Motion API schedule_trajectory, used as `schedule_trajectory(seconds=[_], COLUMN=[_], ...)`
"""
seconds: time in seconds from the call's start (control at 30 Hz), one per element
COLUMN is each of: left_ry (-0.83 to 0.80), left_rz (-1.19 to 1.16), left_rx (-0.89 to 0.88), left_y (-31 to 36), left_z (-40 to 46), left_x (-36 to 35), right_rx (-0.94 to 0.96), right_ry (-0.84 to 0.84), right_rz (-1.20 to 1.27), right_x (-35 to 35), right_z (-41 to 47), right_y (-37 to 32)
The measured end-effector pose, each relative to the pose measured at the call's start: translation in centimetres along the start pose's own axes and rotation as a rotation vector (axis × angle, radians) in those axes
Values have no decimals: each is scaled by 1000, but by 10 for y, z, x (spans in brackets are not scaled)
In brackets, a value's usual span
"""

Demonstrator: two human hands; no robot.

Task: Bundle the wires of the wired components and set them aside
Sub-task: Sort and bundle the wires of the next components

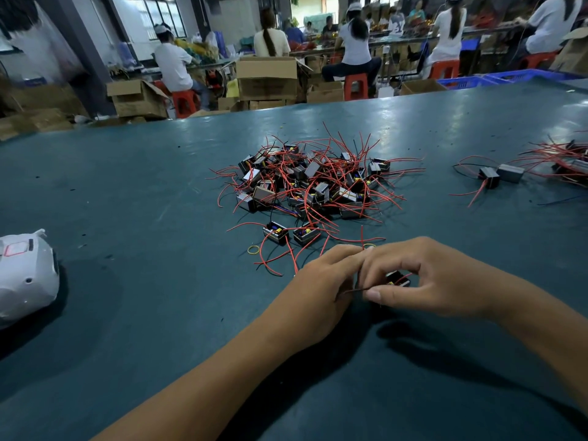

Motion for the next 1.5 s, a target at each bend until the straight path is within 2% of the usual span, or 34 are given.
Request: schedule_trajectory(seconds=[0.1,0.23,0.37,0.5,0.6,0.77,0.87,1.0,1.17,1.3,1.5], left_ry=[4,33,178,346,303,249,217,205,224,189,155], left_rz=[-49,-87,-160,-237,-238,18,107,105,-128,-342,-483], left_rx=[13,-5,3,132,198,176,195,235,264,260,248], left_y=[-5,-9,-16,-40,-43,-32,-32,-34,-45,-49,-46], left_z=[-1,-1,-9,-22,-23,-14,-9,-7,-13,-13,-11], left_x=[4,8,30,58,56,45,38,36,36,28,18], right_rx=[30,-28,-89,-143,-196,-229,-237,-223,-196,-243,-239], right_ry=[3,18,77,198,287,417,448,466,561,612,614], right_rz=[-37,-50,-6,117,84,35,98,233,373,388,436], right_x=[-4,-10,-8,-2,3,7,3,-3,-1,1,-1], right_z=[3,5,5,3,2,-2,0,4,4,0,2], right_y=[-3,7,18,27,30,29,35,44,47,48,44])
Point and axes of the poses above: each hand's wrist, its own z-axis towards the middle knuckle, its own x-axis out of the back of the hand, y = z × x, the point moved 8 cm from there along z, towards the middle knuckle, and after that the axes turned 12 degrees about -y, right-handed, at the moved point
